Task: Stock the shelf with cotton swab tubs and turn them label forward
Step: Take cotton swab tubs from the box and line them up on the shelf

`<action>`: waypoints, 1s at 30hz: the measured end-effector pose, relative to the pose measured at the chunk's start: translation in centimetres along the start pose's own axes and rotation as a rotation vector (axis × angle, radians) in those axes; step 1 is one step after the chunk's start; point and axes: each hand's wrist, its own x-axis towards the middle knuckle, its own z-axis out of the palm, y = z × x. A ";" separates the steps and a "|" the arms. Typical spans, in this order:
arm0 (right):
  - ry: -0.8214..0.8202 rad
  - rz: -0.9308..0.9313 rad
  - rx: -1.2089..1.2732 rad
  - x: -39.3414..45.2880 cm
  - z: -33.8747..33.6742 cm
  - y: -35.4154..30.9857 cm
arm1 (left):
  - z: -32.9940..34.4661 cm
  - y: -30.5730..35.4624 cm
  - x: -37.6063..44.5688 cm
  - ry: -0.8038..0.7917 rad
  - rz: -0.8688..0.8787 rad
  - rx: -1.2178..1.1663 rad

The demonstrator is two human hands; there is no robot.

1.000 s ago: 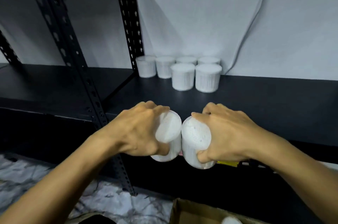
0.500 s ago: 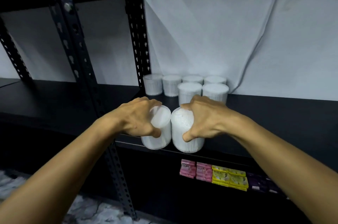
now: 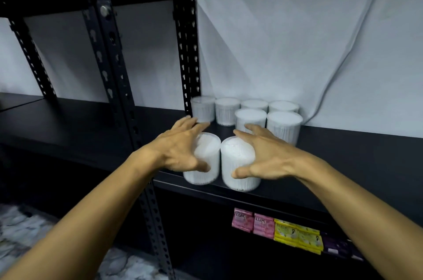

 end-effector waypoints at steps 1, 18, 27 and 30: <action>0.061 -0.041 0.012 -0.7 0.4 0.2 | 0.4 0.1 -0.7 0.092 0.026 0.018; 0.634 -0.227 -0.016 3.0 7.8 0.6 | 7.2 -2.0 -0.7 0.682 0.069 0.085; 0.561 -0.186 -0.041 9.0 7.9 0.3 | 6.9 -5.1 4.9 0.641 0.019 0.031; 0.531 -0.180 -0.103 10.6 7.4 0.6 | 6.7 -5.8 6.3 0.643 0.021 0.019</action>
